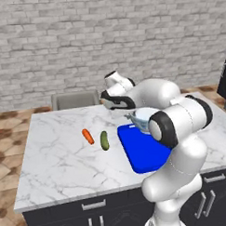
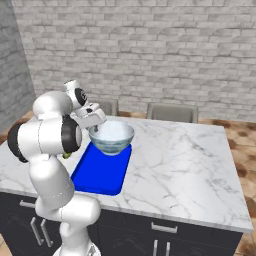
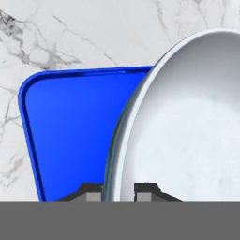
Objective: Place the two vegetables and bowl onto the tray for setting up a vegetable dip station.
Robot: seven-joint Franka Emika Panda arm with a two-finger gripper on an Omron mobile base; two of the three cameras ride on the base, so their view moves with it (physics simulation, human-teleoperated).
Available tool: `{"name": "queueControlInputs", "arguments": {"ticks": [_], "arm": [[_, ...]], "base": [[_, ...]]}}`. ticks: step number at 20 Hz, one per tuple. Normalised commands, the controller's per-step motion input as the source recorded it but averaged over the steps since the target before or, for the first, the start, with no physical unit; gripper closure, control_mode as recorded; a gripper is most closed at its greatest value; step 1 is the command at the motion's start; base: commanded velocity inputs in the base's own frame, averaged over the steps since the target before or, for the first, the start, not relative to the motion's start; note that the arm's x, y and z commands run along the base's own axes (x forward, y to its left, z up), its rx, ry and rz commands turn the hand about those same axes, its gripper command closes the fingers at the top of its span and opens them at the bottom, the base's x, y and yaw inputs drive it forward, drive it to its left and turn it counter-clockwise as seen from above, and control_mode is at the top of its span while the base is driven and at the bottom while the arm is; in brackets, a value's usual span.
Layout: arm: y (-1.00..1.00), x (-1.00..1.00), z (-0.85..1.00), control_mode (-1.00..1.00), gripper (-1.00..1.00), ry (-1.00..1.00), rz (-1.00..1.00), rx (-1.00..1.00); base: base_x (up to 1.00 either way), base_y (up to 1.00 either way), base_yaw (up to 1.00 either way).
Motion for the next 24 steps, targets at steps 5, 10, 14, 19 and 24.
{"name": "queueControlInputs", "arguments": {"ticks": [5,10,14,19,24], "arm": [[0.13,0.11,-0.30,-1.00,1.00,-0.12,0.17,-0.01],[0.00,0.11,-0.16,-1.00,1.00,-0.03,0.15,-0.02],[0.04,0.00,-0.19,-1.00,1.00,0.02,0.11,-0.05],[0.03,0.00,-0.19,-1.00,1.00,0.00,0.11,-0.02],[0.04,0.01,-0.27,-1.00,1.00,0.00,0.12,0.00]], "base": [[0.00,0.00,0.00],[0.00,0.00,0.00],[0.00,0.00,0.00],[0.00,0.00,0.00],[0.00,0.00,0.00]]}}
